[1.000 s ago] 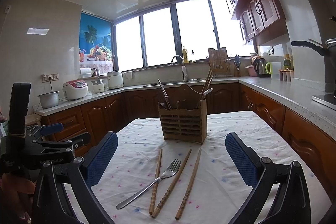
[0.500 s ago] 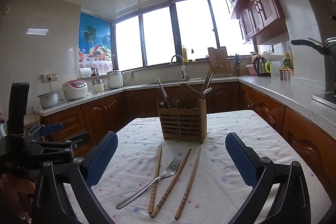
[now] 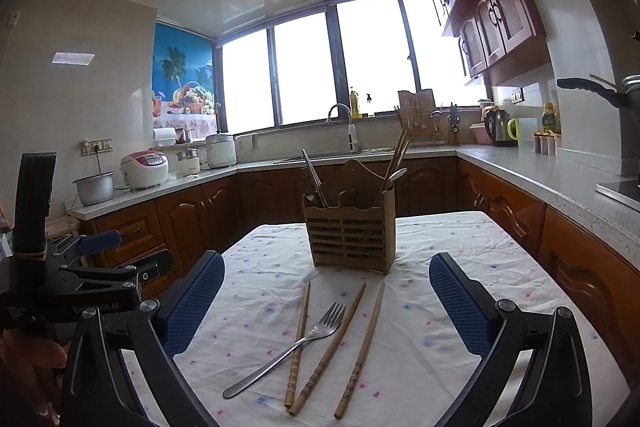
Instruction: Organize utensils
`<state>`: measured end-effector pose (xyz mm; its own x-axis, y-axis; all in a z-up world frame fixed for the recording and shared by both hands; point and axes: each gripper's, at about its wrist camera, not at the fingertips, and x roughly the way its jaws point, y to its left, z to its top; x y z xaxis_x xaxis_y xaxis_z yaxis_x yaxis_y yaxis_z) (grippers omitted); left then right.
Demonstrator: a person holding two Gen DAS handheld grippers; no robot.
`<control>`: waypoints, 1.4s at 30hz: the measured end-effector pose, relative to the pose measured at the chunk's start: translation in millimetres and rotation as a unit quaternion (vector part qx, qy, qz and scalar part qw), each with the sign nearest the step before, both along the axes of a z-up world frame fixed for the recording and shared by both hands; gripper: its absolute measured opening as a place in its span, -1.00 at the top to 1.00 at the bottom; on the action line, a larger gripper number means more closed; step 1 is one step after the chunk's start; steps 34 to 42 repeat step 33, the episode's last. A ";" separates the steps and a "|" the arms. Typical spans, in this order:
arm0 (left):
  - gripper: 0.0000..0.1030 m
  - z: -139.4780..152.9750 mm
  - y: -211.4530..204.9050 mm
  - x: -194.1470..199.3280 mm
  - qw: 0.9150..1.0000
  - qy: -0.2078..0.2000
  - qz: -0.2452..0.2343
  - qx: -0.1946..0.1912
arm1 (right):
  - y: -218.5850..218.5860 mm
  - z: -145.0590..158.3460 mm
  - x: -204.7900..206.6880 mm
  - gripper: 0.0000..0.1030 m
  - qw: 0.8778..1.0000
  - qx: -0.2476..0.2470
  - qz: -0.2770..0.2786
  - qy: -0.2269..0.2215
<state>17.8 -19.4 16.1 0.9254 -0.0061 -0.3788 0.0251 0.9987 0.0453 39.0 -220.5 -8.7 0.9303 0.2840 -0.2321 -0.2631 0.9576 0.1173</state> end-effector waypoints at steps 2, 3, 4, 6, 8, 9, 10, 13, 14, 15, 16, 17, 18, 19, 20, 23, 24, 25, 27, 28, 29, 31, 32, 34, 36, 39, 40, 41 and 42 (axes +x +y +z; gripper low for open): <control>-0.99 0.0 0.0 -0.1 1.000 0.000 0.000 0.000 | 0.3 0.8 0.3 -1.00 1.000 -0.001 -0.001 0.000; -0.99 0.1 -0.1 -0.1 1.000 0.000 0.001 0.000 | 0.5 1.1 0.1 -1.00 1.000 -0.001 0.000 -0.002; -0.99 0.4 0.1 -0.2 1.000 0.000 0.001 0.000 | 1.0 1.5 0.1 -1.00 1.000 -0.002 0.000 -0.002; -0.99 0.5 0.5 -0.2 1.000 0.000 0.001 -0.001 | 1.1 2.1 0.6 -1.00 1.000 -0.003 0.000 -0.003; -0.99 0.6 0.2 -0.2 1.000 -0.001 0.001 -0.001 | 0.4 2.8 -0.2 -1.00 1.000 -0.003 -0.001 -0.004; -0.99 1.1 0.3 -0.4 1.000 -0.002 0.001 -0.002 | -0.1 2.8 -0.8 -1.00 1.000 -0.001 -0.002 -0.005; -0.99 1.3 0.3 -0.6 1.000 -0.002 0.001 -0.002 | -0.5 2.5 -0.7 -1.00 1.000 0.000 -0.002 -0.005; -0.99 1.5 1.0 -0.8 1.000 -0.002 0.002 -0.002 | -1.2 0.9 0.1 -1.00 1.000 -0.002 -0.003 -0.001; -0.99 1.2 0.1 -0.5 1.000 -0.001 0.002 -0.003 | -1.4 0.3 0.8 -1.00 1.000 -0.002 -0.005 0.001; -0.99 1.1 -0.1 -0.6 1.000 -0.001 0.001 -0.002 | -1.9 -0.2 1.8 -1.00 1.000 -0.001 -0.005 0.003; -0.99 1.4 -0.1 -0.4 1.000 0.000 0.001 -0.002 | -2.3 -0.7 2.5 -1.00 1.000 -0.002 -0.005 0.004; -0.99 1.8 -0.2 0.0 1.000 0.001 0.001 -0.002 | -2.5 -1.2 2.9 -1.00 1.000 -0.002 -0.007 0.005; -0.99 2.4 -0.2 0.6 1.000 0.002 0.001 -0.003 | -3.0 -1.3 3.7 -1.00 1.000 -0.003 -0.008 0.006; -0.98 3.0 0.0 0.6 1.000 0.003 0.001 -0.004 | -4.0 -1.5 4.7 -1.00 1.000 -0.003 -0.008 0.007; -0.99 3.4 -0.2 1.6 1.000 0.003 0.001 -0.004 | -5.1 -1.9 5.6 -1.00 1.000 -0.002 -0.009 0.008; -0.99 3.9 -0.1 2.6 1.000 0.004 0.000 -0.003 | -7.5 -2.8 8.1 -1.00 1.000 -0.001 -0.011 0.012; -0.99 4.0 0.1 4.0 1.000 0.005 0.000 -0.004 | -7.7 -2.9 8.7 -1.00 1.000 -0.001 -0.011 0.014; -0.99 4.3 -0.2 4.8 1.000 0.005 -0.001 -0.003 | -8.3 -3.2 9.0 -1.00 1.000 -0.001 -0.012 0.015; -0.99 4.9 -1.5 6.4 1.000 0.006 -0.001 -0.002 | -8.0 -2.8 10.3 -1.00 1.000 -0.003 -0.012 0.016; -0.99 5.2 -2.3 7.4 1.000 0.007 -0.001 -0.002 | -8.4 -2.8 10.3 -1.00 1.000 -0.003 -0.012 0.017; -0.99 5.2 -3.2 8.2 1.000 0.008 -0.002 -0.002 | -8.8 -2.6 10.5 -1.00 1.000 -0.003 -0.012 0.018; -0.99 7.2 -5.1 8.5 1.000 0.007 -0.003 -0.001 | -9.4 -2.2 11.2 -1.00 1.000 -0.002 -0.012 0.019; -0.99 6.8 -6.7 8.4 1.000 0.006 -0.003 0.000 | -10.1 -2.2 10.6 -1.00 1.000 -0.002 -0.011 0.019; -0.99 6.7 -8.1 8.2 1.000 0.006 -0.004 0.001 | -10.6 -2.2 11.6 -1.00 1.000 -0.001 -0.010 0.020; -0.99 6.7 -8.1 8.2 1.000 0.006 -0.004 0.001 | -10.6 -2.2 11.6 -1.00 1.000 -0.001 -0.010 0.020; -0.99 6.7 -8.1 8.2 1.000 0.006 -0.004 0.001 | -10.6 -2.2 11.6 -1.00 1.000 -0.001 -0.010 0.020; -0.99 6.7 -8.1 8.2 1.000 0.006 -0.004 0.001 | -10.6 -2.2 11.6 -1.00 1.000 -0.001 -0.010 0.020; -0.99 6.7 -8.1 8.2 1.000 0.006 -0.004 0.001 | -10.6 -2.2 11.6 -1.00 1.000 -0.001 -0.010 0.020; -0.99 6.7 -8.1 8.2 1.000 0.006 -0.004 0.001 | -10.6 -2.2 11.6 -1.00 1.000 -0.001 -0.010 0.020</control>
